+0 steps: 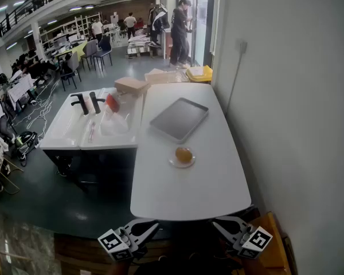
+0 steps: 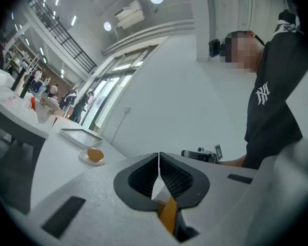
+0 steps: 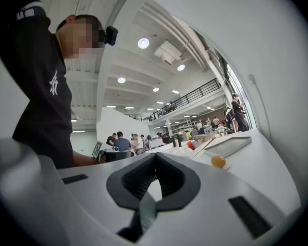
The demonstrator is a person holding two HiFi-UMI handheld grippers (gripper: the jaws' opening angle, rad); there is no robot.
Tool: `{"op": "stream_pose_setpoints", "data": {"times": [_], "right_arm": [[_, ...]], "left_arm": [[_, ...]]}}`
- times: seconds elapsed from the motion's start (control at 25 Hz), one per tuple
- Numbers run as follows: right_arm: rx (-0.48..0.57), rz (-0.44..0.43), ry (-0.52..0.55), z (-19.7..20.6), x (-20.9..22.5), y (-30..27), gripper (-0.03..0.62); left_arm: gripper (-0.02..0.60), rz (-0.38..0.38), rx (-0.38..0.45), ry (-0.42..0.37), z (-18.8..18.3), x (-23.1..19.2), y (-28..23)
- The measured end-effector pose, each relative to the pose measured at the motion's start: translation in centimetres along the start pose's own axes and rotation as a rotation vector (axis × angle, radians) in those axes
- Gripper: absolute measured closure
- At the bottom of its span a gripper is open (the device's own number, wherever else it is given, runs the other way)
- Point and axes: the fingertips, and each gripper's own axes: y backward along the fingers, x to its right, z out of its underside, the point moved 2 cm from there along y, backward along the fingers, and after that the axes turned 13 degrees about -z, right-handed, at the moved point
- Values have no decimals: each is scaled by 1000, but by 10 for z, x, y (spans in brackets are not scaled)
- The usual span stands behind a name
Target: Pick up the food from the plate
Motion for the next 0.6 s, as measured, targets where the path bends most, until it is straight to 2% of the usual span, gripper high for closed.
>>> {"op": "stream_pose_setpoints", "data": {"times": [0.12,0.2,0.32,0.4,0.48,0.6], "right_arm": [[0,-47,71,-25,21,-12,592],[-12,-86,131,-29,26,-23,592],[-17,-36,217,-31,39,-23,592],[26,-7,214,-39,52,-12,592],[43,-16,193,-38,61,-5,592],[-35,-27,211,-25,67,-8,591]], "left_arm": [[577,83,67,-108,-31,14,-29],[577,119,72,-142,-35,24,-47],[577,138,37,-76,-16,30,-64],[577,150,28,-39,-10,32,-70],[577,111,12,-65,-6,29,-76],[577,26,-15,-111,-1,22,-89]]}}
